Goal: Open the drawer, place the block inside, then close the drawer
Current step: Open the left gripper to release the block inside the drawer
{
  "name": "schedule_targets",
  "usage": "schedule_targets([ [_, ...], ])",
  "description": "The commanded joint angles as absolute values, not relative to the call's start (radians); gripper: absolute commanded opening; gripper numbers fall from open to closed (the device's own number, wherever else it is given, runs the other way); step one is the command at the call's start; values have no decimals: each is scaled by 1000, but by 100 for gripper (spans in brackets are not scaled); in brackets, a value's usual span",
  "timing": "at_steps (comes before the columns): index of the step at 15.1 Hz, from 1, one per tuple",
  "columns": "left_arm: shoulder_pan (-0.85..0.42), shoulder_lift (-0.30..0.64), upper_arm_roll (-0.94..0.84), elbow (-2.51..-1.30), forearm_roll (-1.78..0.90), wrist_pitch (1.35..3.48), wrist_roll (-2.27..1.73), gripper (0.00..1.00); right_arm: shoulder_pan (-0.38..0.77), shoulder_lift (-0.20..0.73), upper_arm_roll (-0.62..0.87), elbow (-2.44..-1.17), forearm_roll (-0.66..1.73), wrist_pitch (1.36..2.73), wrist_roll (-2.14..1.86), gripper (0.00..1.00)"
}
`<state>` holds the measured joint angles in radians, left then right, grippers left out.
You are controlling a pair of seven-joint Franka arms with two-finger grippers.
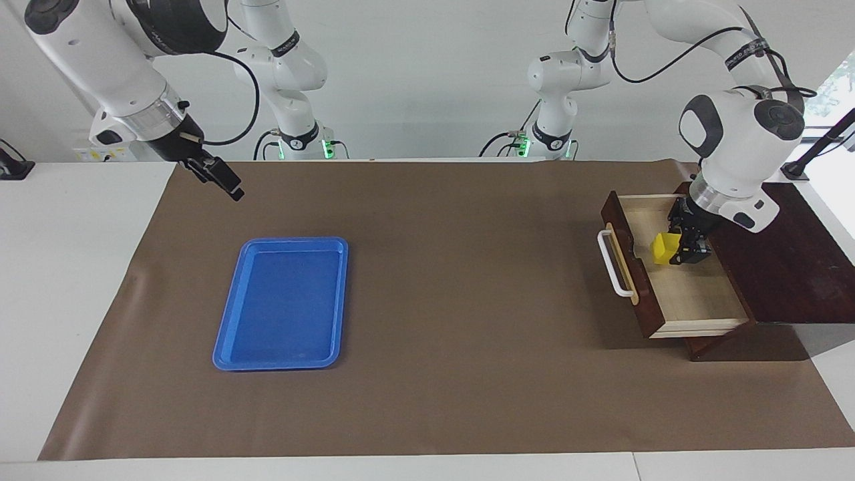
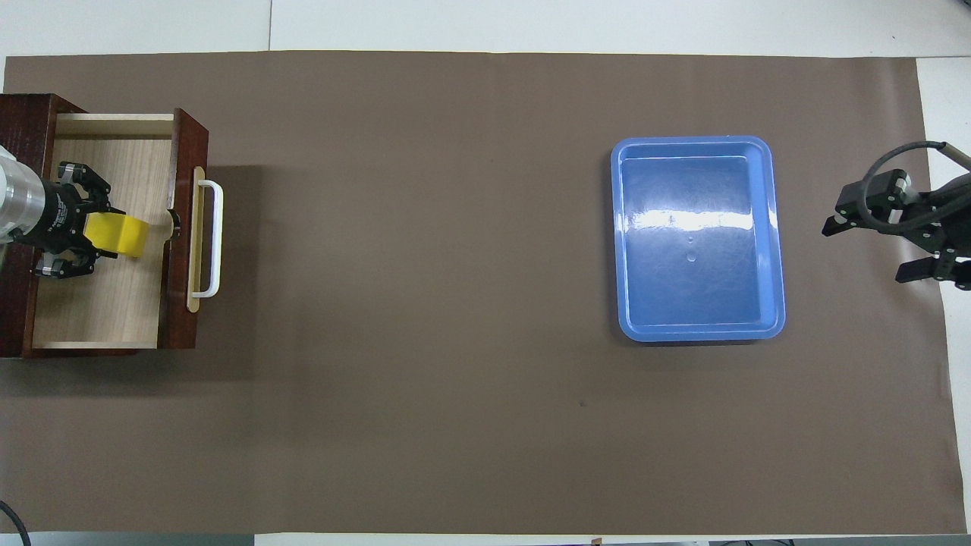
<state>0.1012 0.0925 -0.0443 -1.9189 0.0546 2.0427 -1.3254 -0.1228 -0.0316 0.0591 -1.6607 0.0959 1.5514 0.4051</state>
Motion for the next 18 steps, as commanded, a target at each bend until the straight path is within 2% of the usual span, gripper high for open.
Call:
schedule_targets([
  [1,112,35,-54,-2019,49,2115,-1308,0,-129,-44,63,-1692,16,1566,168,100],
  [4,107,35,-54,-2040,52,2129,-1305,0,-126,-49,64,-1700,8,1569,123,100],
  [8,95,54,-55,-1944,86,2054,-1302,0,-117,-52,69,-1712,8,1605,88,100],
  [9,95,52,-55,-1922,89,2037,-1292,4,-115,-52,71,-1713,6,1605,59,100],
  [10,94,52,-60,-1904,90,2014,-1292,56,-117,-52,71,-1715,3,1605,37,100],
  [11,83,51,-63,-1888,89,2000,-1295,100,-117,-54,71,-1715,-1,1605,31,100],
  [18,68,52,-63,-1859,84,1968,-1313,100,-97,-72,75,-1763,-25,1650,-33,100],
])
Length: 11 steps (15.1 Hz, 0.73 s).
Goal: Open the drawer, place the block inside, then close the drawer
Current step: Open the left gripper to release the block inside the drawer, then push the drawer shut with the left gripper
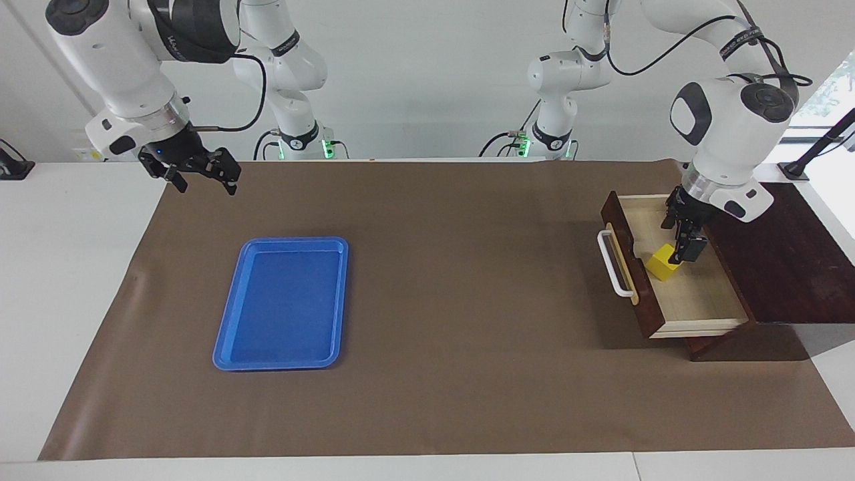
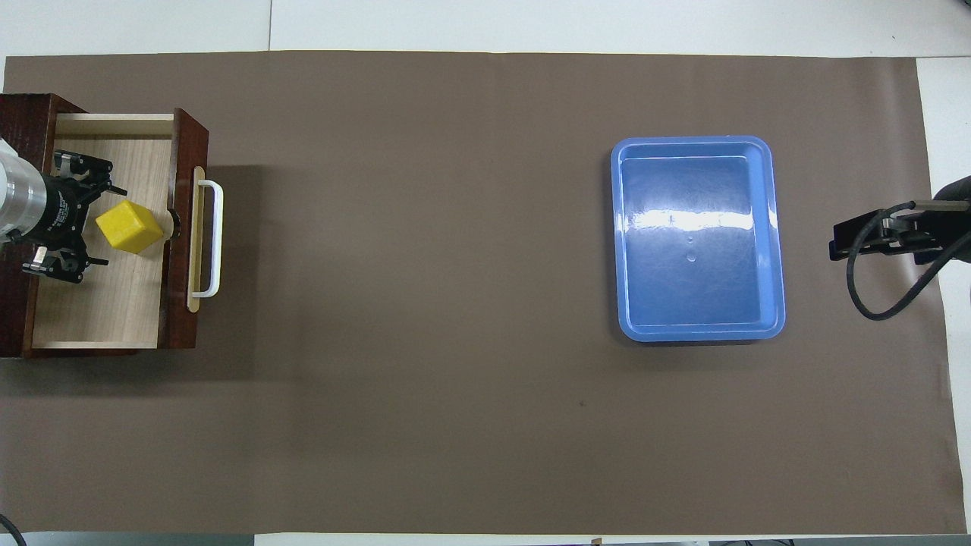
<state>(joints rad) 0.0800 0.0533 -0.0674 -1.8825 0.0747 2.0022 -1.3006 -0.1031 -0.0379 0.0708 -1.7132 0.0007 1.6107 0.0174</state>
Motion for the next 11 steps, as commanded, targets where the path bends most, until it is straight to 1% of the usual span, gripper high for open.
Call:
schedule_targets([
  [1,63,63,-64,-1809,78,1924,-1348,100,-97,-71,75,-1758,-25,1655,-44,100],
  [2,33,95,-66,-1752,77,1889,-1402,100,-91,-71,75,-1755,-25,1655,-44,100],
  [4,-29,113,-64,-1741,74,1911,-1541,100,-83,-69,75,-1755,-25,1655,-46,100],
  [7,-113,153,-63,-1793,97,1974,-1682,100,-83,-69,75,-1752,-25,1654,-63,100],
  [9,-120,147,-63,-1854,123,2029,-1695,100,-83,-67,75,-1752,-25,1654,-83,100],
  [11,-106,138,-60,-1890,139,2058,-1683,100,-83,-69,75,-1752,-23,1654,-83,100],
])
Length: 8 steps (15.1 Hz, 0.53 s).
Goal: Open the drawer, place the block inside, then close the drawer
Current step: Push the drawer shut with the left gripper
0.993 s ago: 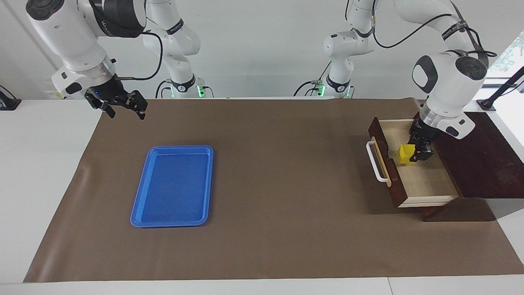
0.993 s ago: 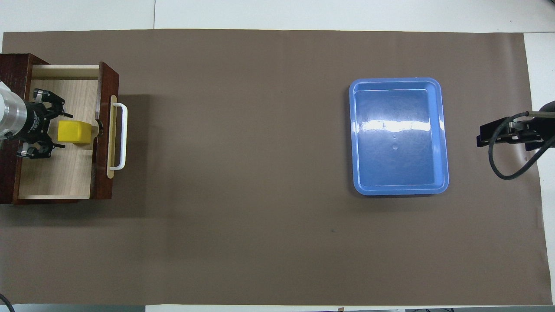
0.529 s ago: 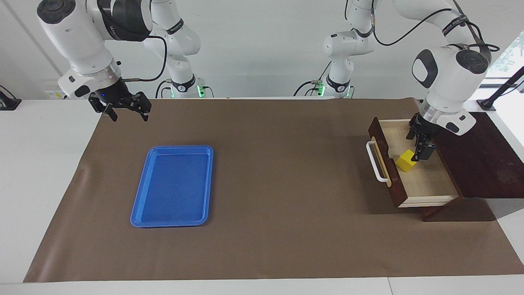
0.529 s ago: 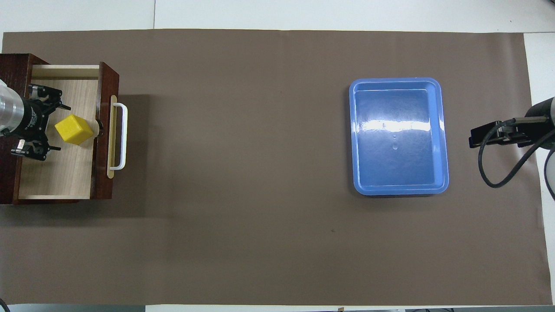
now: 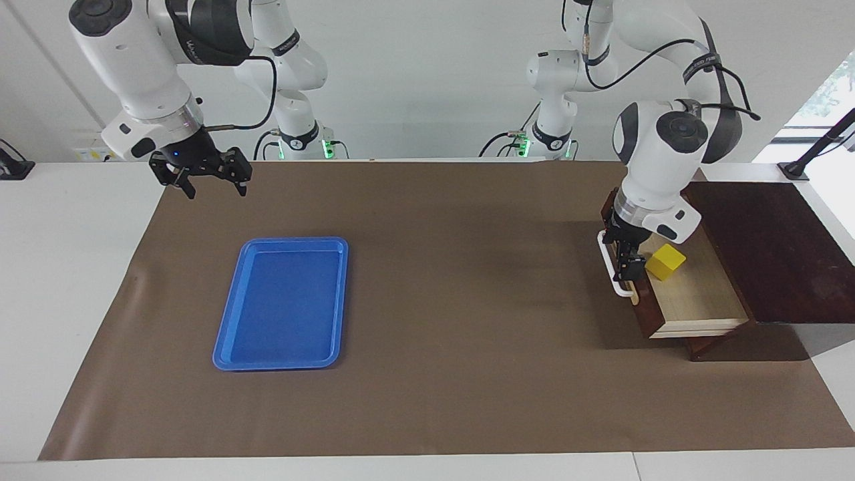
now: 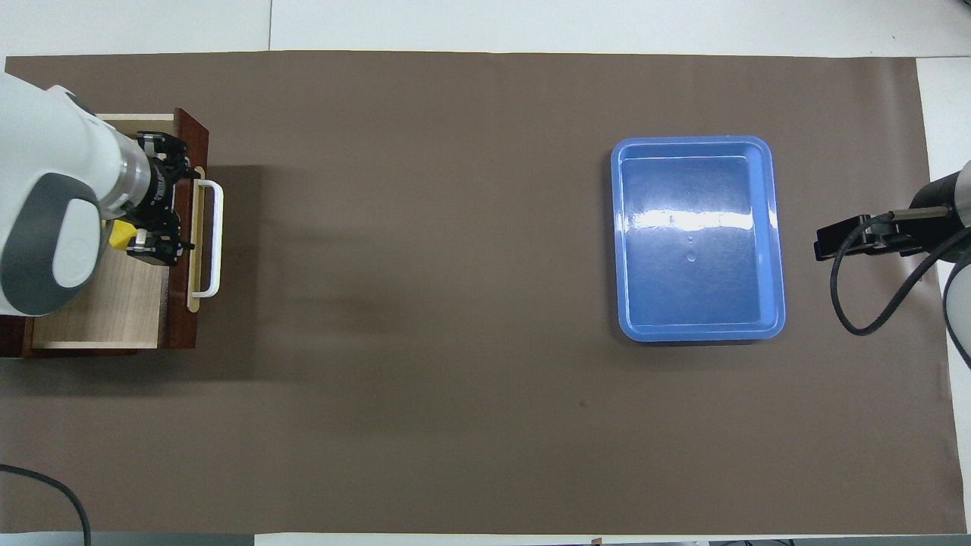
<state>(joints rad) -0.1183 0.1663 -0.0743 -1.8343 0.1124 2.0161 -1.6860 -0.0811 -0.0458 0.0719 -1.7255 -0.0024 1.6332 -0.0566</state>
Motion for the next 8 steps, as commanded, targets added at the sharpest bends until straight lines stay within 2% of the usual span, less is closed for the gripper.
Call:
schedule_targets([
  [1,-88,135,-57,-1896,152,2068,-1671,100,-84,-68,75,-1752,-23,1655,-83,100],
  [8,15,146,-54,-1864,212,2066,-1598,100,-84,-69,75,-1752,-23,1654,-81,100],
])
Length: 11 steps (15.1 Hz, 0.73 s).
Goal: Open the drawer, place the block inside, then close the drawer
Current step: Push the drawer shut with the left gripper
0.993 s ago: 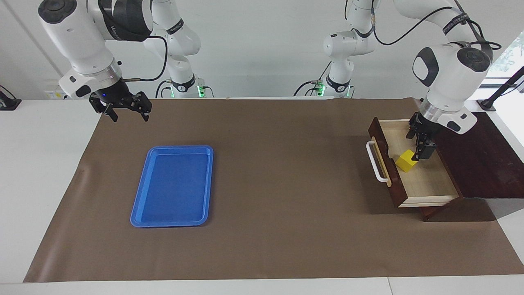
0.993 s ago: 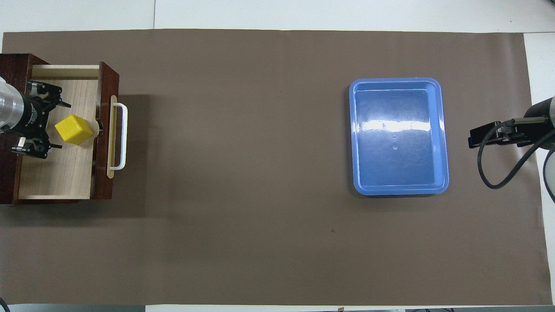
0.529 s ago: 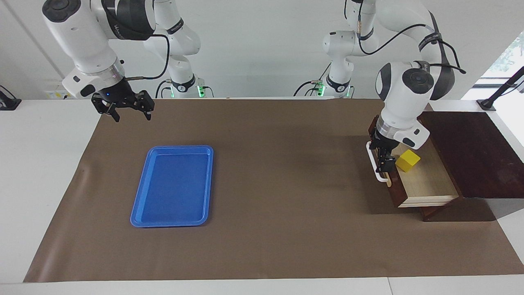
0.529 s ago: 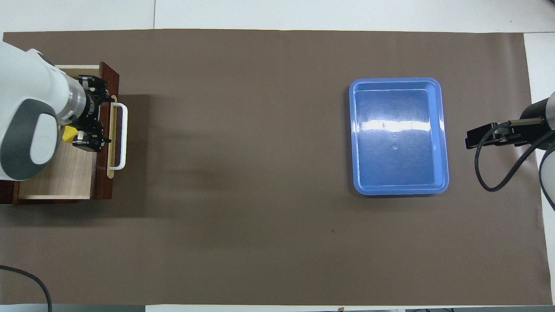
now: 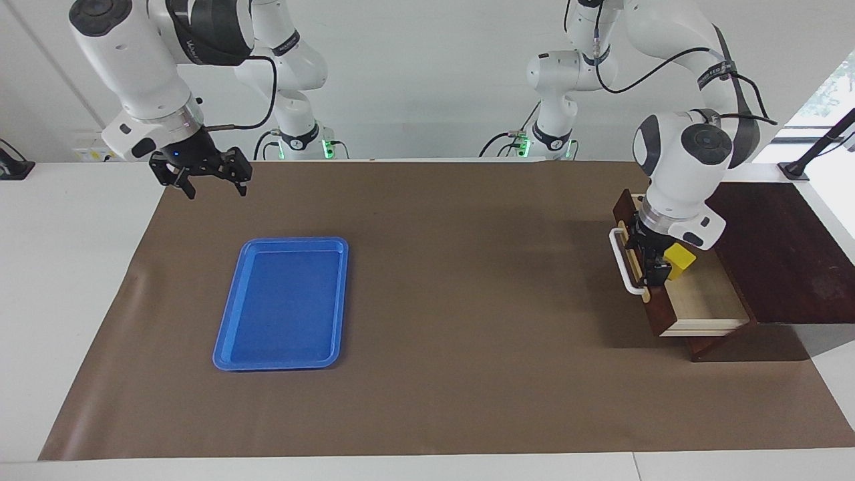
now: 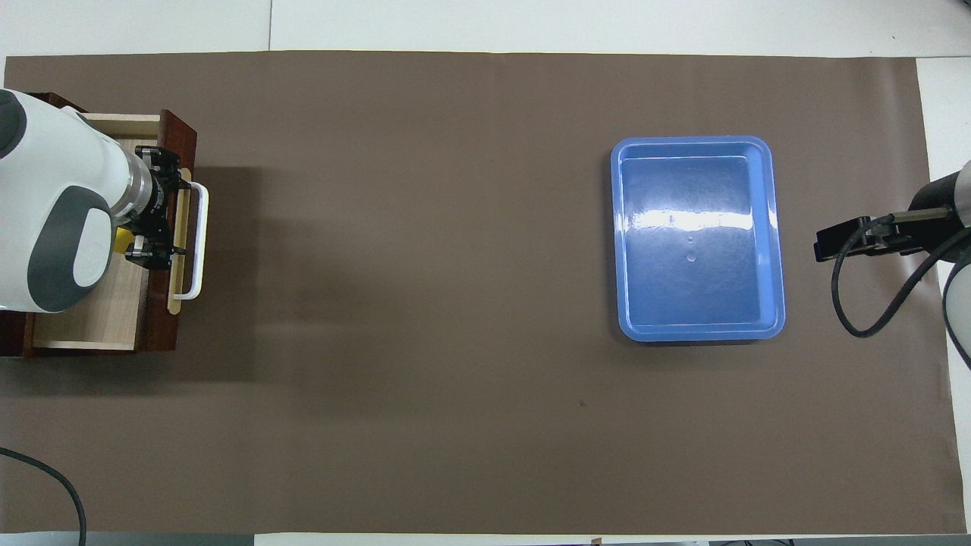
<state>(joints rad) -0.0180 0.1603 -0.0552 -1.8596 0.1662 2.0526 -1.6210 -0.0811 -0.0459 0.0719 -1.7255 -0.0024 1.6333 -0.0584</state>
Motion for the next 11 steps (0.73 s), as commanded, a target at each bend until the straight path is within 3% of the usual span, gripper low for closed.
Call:
schedule_targets([
  [1,31,146,-54,-1862,212,2068,-1589,100,-84,-69,75,-1752,-21,1654,-80,100],
  [11,164,147,-55,-1868,213,2117,-1441,100,-83,-69,75,-1753,-8,1640,-72,100],
])
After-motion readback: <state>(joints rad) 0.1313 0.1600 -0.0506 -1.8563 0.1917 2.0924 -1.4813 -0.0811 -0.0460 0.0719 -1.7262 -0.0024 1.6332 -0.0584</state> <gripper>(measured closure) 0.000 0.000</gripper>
